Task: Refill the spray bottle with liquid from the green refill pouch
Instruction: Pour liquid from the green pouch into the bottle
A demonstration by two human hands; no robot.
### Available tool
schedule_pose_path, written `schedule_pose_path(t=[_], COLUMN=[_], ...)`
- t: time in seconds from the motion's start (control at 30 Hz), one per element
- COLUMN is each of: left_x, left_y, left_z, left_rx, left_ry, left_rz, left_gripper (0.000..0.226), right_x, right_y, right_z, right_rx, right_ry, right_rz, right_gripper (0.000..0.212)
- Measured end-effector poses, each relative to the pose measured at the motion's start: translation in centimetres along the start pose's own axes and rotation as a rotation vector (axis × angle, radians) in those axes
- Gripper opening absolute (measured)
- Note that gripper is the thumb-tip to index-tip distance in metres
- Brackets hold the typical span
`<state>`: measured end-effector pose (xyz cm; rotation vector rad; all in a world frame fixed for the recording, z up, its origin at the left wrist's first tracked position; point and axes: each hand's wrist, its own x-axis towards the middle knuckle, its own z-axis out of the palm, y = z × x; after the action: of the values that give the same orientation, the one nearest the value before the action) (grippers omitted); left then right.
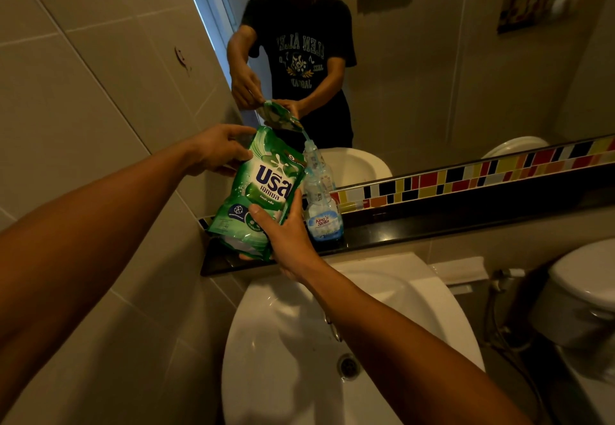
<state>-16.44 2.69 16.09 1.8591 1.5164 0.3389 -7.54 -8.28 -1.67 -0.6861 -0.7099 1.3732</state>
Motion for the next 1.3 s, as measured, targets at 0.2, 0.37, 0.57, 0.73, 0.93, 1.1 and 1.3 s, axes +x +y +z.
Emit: schedule_pose_path(t=[0.2,0.37,0.57,0.73,0.93,1.1,1.3], left_x=[0.2,0.1,0.3,0.6,0.8,1.1,1.2], left_y=[0.1,0.2,-0.1,-0.7,-1.9,-3.8,-6.3], left_z=[0.1,0.1,-0.1,0.3,1.4,2.5,4.7], left_rx=[-0.009,-0.007,-0.012,-0.035,-0.056,-0.075,-0.207], left_ry=[0.011,0.002,-0.002,0.010,0.032,0.046,0.105], left_rz=[0.001,-0.003,-0.001,0.006,0.024,0.042,0.037], left_gripper=[0.059,0.059,0.060,0.061,0.063,0.065,0.066], right_x=[0.0,-0.1,-0.2,-0.2,0.2,0.3,0.3], right_y=[0.0,-0.1,-0.3,-0.3,0.3,0.8,1.4], right_z=[0.1,0.1,0.0,-0.7,-1.9,-3.3,-5.7], right_rx=[0.014,0.023,0.002,-0.010,-0.185,-0.277,-0.440], right_ry=[-0.011,-0.007,0.000,-0.011,0.021,0.001,-0.036], right_rz=[-0.004,0.004,0.033,0.056,-0.019,-0.035,-0.002], right_gripper=[0.097,0.094,0.097,0.094,0.092,0.095,0.115])
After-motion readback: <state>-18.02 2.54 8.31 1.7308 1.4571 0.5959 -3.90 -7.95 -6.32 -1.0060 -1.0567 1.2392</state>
